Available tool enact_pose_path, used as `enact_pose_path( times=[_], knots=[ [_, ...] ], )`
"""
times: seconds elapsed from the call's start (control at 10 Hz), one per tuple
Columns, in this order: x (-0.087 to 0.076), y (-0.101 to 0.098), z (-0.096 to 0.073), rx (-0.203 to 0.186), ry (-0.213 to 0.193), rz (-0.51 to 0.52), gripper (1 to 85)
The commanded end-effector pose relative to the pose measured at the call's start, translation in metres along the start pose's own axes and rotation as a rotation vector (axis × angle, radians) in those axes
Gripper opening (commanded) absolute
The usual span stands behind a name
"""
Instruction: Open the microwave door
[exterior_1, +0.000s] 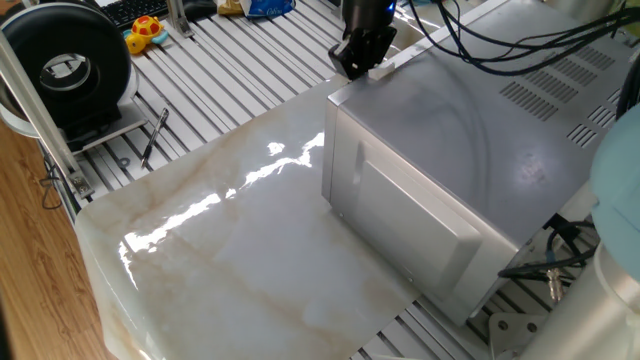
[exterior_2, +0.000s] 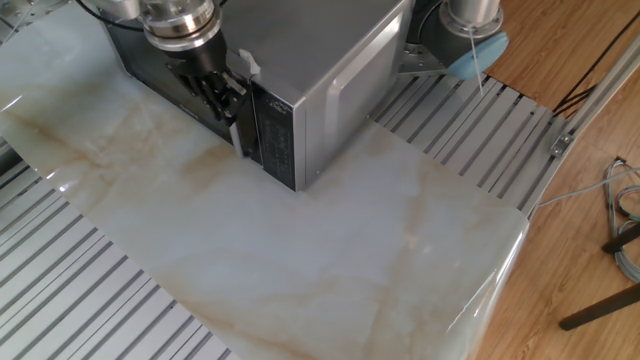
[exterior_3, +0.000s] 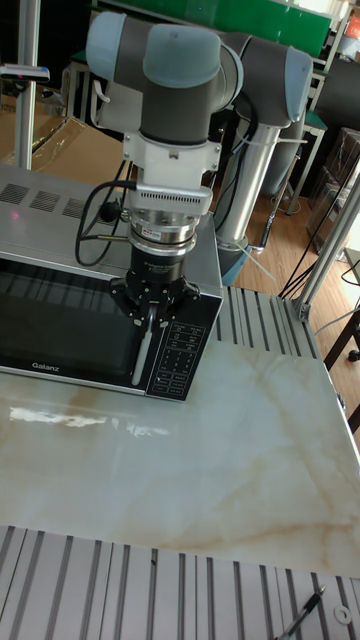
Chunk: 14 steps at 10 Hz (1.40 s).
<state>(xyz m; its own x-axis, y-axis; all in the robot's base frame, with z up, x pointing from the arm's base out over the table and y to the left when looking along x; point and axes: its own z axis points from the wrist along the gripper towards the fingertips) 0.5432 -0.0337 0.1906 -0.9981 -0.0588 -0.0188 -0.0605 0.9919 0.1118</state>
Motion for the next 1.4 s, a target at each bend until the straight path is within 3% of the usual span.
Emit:
enact_pose_path(
  times=[0.0,0.2,0.4,0.5,0.6,0.7,1.0,1.1,1.2,1.3],
  knots=[
    [-0.007,0.002,0.002,0.001,-0.011,-0.017,1.3],
    [-0.013,0.008,0.006,0.007,-0.014,-0.019,1.3],
    [-0.014,0.001,0.006,-0.013,-0.006,-0.028,1.3],
    [-0.016,0.002,0.002,0.011,0.014,-0.017,1.3],
    [-0.013,0.006,0.004,-0.007,0.014,-0.011,1.3],
    [-0.013,0.003,0.004,0.001,0.002,-0.008,1.3],
    [-0.01,-0.003,-0.002,0.037,0.026,0.002,1.3],
    [-0.011,-0.01,-0.003,0.06,0.017,-0.019,7.3],
    [-0.017,-0.014,-0.006,0.068,-0.014,-0.055,43.0],
    [-0.015,-0.012,-0.01,0.062,-0.018,-0.051,53.7]
  ],
)
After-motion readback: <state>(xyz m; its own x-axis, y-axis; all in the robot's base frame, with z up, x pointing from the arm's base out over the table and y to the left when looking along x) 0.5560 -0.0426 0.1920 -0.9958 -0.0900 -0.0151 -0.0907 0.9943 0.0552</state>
